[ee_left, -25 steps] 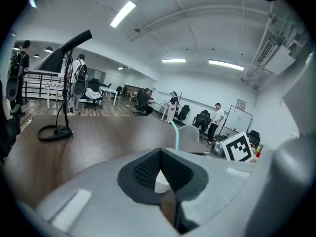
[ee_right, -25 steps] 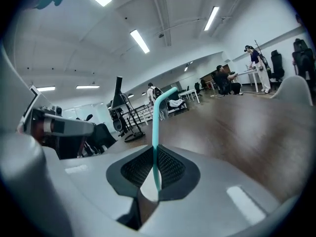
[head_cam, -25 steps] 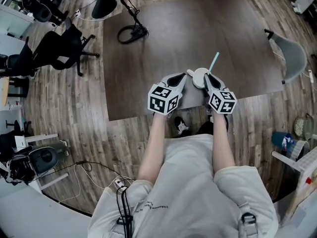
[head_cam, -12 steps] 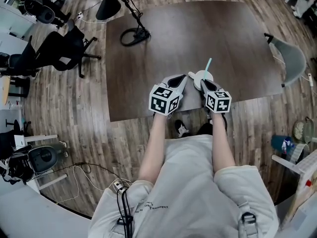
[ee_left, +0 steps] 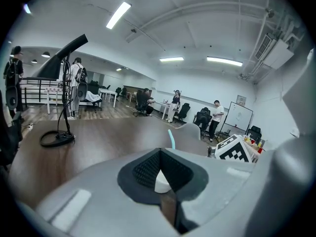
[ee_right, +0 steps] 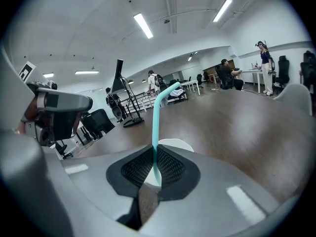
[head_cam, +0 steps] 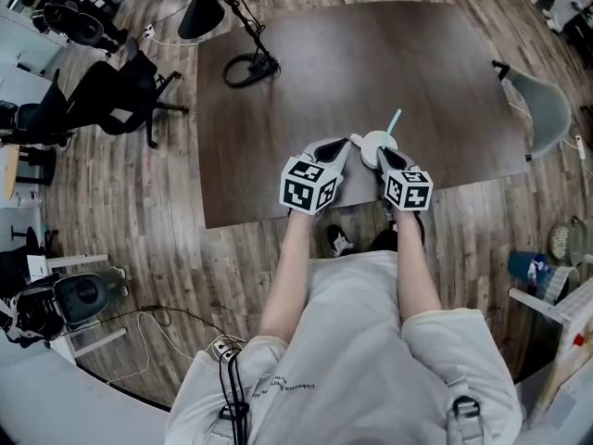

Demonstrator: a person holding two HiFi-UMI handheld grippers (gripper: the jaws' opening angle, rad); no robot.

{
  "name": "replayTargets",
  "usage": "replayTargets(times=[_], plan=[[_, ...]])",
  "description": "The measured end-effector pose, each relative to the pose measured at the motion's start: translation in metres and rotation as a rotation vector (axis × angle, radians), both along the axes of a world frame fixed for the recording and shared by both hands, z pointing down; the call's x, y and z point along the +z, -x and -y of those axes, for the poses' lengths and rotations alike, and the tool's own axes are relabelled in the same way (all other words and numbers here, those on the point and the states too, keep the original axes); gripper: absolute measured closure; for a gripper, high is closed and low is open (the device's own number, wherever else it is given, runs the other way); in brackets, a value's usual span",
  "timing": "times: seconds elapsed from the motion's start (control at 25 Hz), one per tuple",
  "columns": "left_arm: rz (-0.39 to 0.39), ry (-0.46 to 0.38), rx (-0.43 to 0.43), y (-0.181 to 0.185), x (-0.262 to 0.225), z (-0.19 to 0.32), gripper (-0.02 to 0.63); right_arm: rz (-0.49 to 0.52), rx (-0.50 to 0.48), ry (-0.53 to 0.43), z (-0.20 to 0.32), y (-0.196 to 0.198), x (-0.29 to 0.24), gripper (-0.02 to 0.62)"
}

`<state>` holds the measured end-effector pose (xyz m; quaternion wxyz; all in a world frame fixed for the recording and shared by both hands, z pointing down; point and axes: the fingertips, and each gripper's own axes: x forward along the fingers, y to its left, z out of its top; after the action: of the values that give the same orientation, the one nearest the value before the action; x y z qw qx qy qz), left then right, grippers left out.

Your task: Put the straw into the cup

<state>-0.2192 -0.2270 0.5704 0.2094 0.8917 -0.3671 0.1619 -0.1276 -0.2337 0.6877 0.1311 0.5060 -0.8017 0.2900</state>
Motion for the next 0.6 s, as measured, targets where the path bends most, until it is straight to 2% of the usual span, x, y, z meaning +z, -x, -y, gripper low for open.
replayTargets(times=[0.6], plan=[[0.003,0.005,-0.009,-0.0008,0.0021,-0.0072,0.606,-0.016,-0.033,0.019,-0.0057,0.0006,0.0017,0.517]])
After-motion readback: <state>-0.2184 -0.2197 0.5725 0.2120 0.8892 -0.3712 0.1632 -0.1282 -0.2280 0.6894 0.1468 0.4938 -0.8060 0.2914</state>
